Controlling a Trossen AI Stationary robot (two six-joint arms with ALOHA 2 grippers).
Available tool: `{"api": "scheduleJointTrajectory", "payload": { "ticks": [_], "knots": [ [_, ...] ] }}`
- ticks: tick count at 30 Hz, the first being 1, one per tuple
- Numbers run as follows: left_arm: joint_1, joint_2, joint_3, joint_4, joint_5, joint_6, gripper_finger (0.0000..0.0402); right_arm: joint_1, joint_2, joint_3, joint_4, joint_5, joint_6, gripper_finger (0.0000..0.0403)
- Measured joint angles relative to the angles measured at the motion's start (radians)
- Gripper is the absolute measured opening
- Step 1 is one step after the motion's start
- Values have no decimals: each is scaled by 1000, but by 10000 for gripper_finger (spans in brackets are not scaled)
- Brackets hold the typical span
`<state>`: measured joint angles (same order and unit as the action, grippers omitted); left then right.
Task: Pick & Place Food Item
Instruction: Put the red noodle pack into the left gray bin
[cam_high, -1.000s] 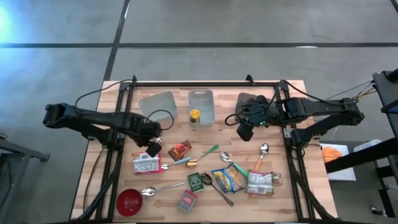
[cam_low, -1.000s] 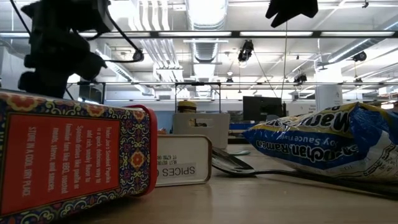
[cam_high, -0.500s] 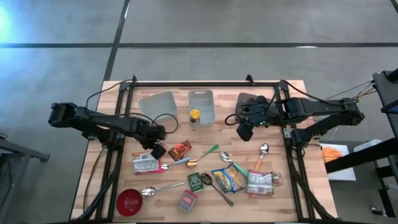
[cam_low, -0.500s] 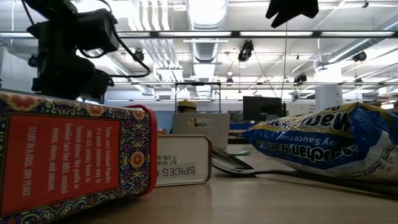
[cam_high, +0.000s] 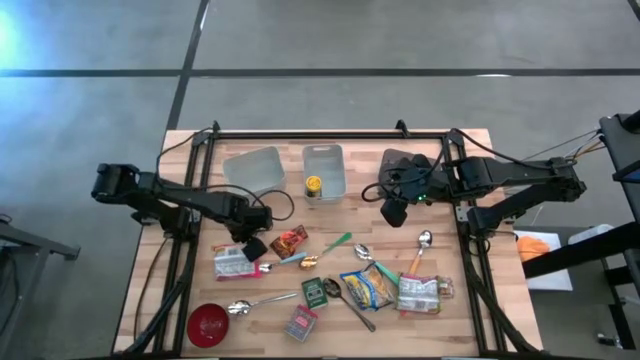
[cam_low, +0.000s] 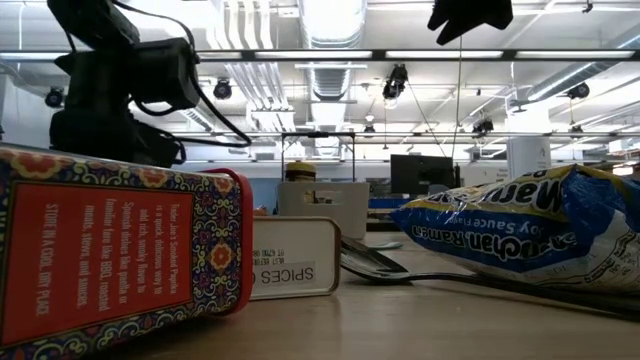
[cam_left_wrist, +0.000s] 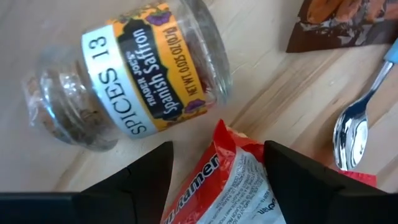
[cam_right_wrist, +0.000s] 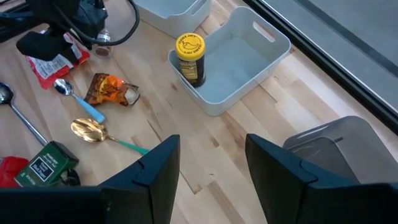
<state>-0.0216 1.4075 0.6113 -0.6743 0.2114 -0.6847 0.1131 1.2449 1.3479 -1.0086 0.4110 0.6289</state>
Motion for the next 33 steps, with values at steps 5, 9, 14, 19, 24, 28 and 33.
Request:
{"api": "scheduleJointTrajectory", "payload": {
  "ticks": [5, 9, 14, 19, 24, 28, 33],
  "knots": [
    [0, 1, -2, -7, 4, 41, 202, 0, 0, 0, -6, 0, 0, 178],
    [0, 2, -2, 2, 22, 61, 119, 0, 0, 0, -6, 0, -3, 178],
    [0, 3, -4, -3, 80, 59, 14, 0, 0, 0, -6, 0, -3, 178],
    [-1, 3, -4, -5, 148, 49, 3, 0, 0, 0, -6, 1, -3, 178],
    [-1, -11, -4, -10, 168, 23, 1, 0, 0, -2, -5, 1, -3, 178],
    [-1, -56, 17, -43, 170, 12, 1, 0, 0, -6, -5, 1, -3, 178],
    [-1, -155, 81, -135, 162, 38, 0, 0, 0, -12, -5, 3, -3, 178]
  ]
}}
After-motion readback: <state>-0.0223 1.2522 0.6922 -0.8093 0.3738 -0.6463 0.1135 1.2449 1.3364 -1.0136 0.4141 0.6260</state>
